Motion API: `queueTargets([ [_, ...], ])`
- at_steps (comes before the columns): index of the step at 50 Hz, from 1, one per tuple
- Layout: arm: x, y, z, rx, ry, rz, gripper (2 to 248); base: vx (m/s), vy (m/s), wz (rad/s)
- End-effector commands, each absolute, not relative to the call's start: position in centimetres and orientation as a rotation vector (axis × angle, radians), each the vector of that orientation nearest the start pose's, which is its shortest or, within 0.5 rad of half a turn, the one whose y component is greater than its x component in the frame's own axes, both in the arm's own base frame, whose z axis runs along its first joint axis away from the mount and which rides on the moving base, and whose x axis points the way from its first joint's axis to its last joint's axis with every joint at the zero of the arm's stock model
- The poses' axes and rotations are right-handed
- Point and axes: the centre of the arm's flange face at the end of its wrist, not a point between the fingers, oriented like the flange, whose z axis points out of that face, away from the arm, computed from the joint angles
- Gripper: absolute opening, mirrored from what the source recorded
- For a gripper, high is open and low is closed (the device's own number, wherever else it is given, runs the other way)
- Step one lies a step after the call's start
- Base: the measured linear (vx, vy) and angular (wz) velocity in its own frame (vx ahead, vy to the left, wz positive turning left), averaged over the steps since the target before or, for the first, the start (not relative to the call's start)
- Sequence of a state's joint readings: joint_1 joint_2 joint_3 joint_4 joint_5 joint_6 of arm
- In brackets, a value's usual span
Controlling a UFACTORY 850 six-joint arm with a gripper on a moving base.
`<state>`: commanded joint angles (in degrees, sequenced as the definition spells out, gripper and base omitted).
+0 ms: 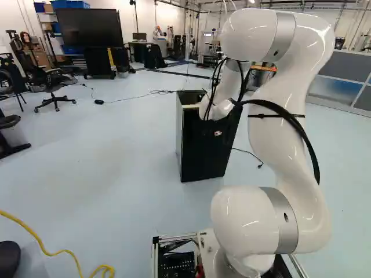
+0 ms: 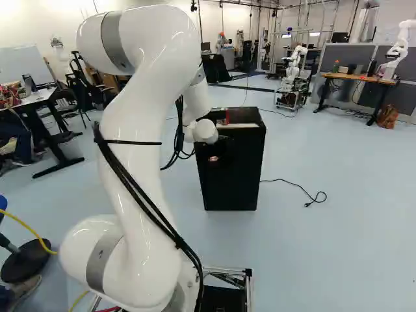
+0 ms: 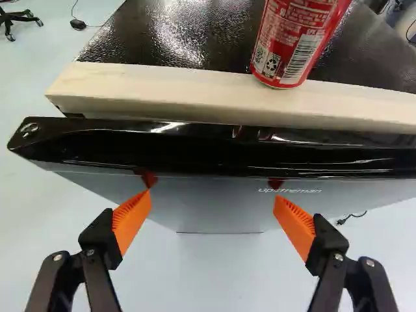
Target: Grab a drink from the fridge
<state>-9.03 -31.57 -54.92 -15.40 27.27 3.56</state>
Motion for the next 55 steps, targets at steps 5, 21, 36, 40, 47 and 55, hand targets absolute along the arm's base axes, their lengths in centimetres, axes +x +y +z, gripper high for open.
queueTargets([
  [5, 57.5, -8.0, 30.7, -2.871, -0.111, -1.345, 247, 0.000, 0.000, 0.000],
  [21, 58.0, -8.0, 30.6, -2.869, -0.113, -1.352, 247, 0.000, 0.000, 0.000],
  [36, 58.5, -8.0, 30.5, -2.866, -0.115, -1.357, 247, 0.000, 0.000, 0.000],
  [40, 58.6, -8.0, 30.5, -2.866, -0.115, -1.358, 247, 0.000, 0.000, 0.000],
  [47, 58.4, -8.0, 30.6, -2.867, -0.115, -1.356, 247, 0.000, 0.000, 0.000],
  [55, 57.5, -8.0, 30.7, -2.871, -0.112, -1.345, 247, 0.000, 0.000, 0.000],
])
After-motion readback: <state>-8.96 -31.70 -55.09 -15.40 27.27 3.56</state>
